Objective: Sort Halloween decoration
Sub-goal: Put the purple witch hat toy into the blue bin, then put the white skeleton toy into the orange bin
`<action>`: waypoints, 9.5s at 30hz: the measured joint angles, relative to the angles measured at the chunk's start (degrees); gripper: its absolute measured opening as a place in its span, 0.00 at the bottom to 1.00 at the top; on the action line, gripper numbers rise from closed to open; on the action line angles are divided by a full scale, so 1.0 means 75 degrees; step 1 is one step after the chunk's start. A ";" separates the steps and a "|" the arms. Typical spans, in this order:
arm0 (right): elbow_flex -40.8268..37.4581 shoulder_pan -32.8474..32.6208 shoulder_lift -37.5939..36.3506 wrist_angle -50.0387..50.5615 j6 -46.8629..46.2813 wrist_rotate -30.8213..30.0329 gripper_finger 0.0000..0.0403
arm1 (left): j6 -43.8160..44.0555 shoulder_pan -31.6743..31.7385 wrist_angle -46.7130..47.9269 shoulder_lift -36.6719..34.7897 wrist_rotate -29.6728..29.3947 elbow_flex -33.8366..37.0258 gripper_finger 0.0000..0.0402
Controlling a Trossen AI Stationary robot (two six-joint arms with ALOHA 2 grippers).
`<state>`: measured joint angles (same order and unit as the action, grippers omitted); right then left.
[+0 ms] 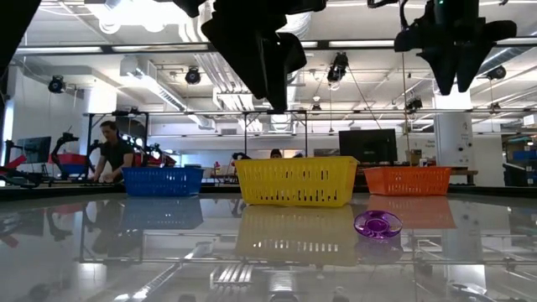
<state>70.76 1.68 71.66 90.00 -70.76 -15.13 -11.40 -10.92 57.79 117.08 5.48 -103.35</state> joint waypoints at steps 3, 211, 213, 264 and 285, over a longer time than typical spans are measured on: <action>-0.0003 0.0120 -0.0248 -0.0006 0.0171 -0.0061 0.40 | 0.0051 0.0009 -0.0001 0.0002 -0.0006 0.0000 0.48; -0.0866 0.1483 -0.1030 -0.4219 0.3671 -0.0732 0.40 | -0.1590 0.8072 -0.1268 -0.3069 0.0154 0.5043 0.00; -0.0866 0.1483 -0.1030 -0.4224 0.3714 -0.0733 0.40 | -0.1586 0.8072 -0.1314 -0.2954 0.0154 0.5039 0.00; 0.1599 0.3169 0.4174 -0.7602 0.6715 0.1546 0.40 | -0.0545 0.8055 -0.0960 -0.4945 0.0154 0.5036 0.22; 0.3398 0.3510 0.6297 -0.6305 0.7289 0.3074 0.40 | -0.0325 0.8055 -0.0960 -0.4917 0.0154 0.5045 0.22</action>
<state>96.25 28.00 118.89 42.71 -16.09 7.93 -13.84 49.50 50.59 80.20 6.63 -65.52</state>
